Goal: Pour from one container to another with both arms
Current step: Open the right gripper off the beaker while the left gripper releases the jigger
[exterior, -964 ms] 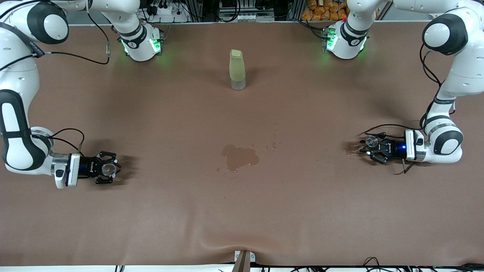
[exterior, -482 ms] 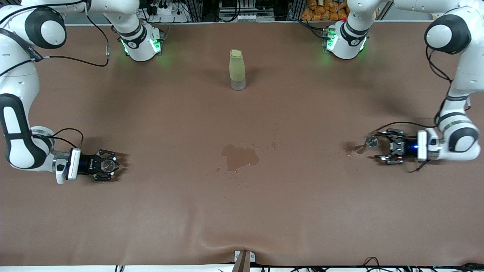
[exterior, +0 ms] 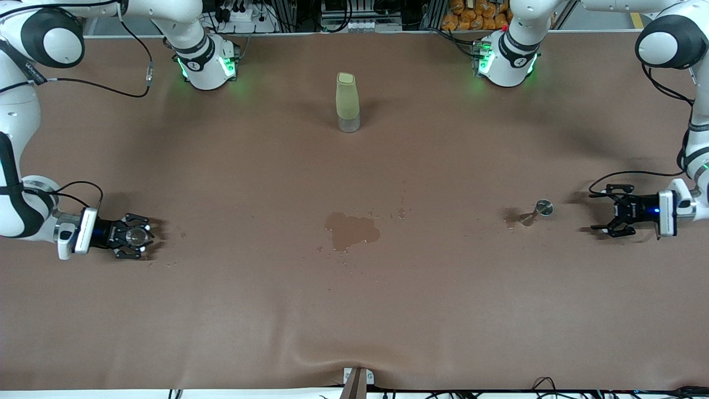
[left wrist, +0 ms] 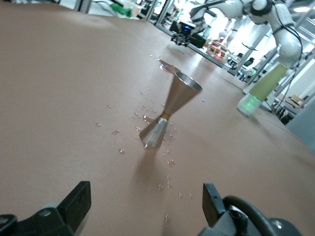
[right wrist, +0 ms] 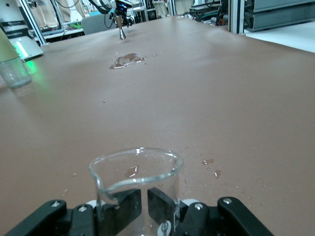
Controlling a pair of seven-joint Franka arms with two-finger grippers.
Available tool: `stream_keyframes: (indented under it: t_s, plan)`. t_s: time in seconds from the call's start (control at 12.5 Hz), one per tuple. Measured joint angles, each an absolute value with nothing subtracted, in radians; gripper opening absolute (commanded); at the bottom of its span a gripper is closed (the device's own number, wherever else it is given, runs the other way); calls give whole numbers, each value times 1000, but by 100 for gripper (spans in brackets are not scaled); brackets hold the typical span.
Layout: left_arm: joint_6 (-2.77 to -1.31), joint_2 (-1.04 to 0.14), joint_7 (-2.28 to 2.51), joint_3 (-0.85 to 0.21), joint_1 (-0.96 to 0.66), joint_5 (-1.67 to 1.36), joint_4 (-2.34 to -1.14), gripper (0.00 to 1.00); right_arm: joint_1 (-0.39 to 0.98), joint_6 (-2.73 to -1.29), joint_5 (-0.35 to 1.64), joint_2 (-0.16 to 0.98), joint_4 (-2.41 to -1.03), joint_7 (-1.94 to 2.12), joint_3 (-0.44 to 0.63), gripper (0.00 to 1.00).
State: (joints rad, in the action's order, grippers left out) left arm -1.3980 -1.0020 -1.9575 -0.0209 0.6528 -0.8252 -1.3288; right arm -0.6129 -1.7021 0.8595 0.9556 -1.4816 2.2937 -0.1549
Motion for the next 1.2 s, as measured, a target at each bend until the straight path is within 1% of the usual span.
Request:
stream_keyframes:
  t_s: [0.24, 0.56, 0.72, 0.96, 1.2]
  plan:
    - [-1411, -994, -1816, -21, 623, -825, -1306, 100, -616, -1687, 916, 963, -1483, 2350, -161, 0]
    - [-1416, -989, -1718, -21, 600, -825, -1302, 100, -608, -1686, 977, 1010, -1483, 2405, -174, 0]
    - [-1433, -962, -1646, -21, 570, -819, -1293, 100, -602, -1685, 1010, 1027, -1483, 2433, -179, 0]
    - [-1465, -881, -1518, -22, 520, -744, -1283, 100, -585, -1685, 1050, 1050, -1483, 2468, -180, 0]
    - [-1483, -744, -1291, -25, 452, -602, -1275, 100, -581, -1685, 1058, 1063, -1483, 2478, -180, 0]
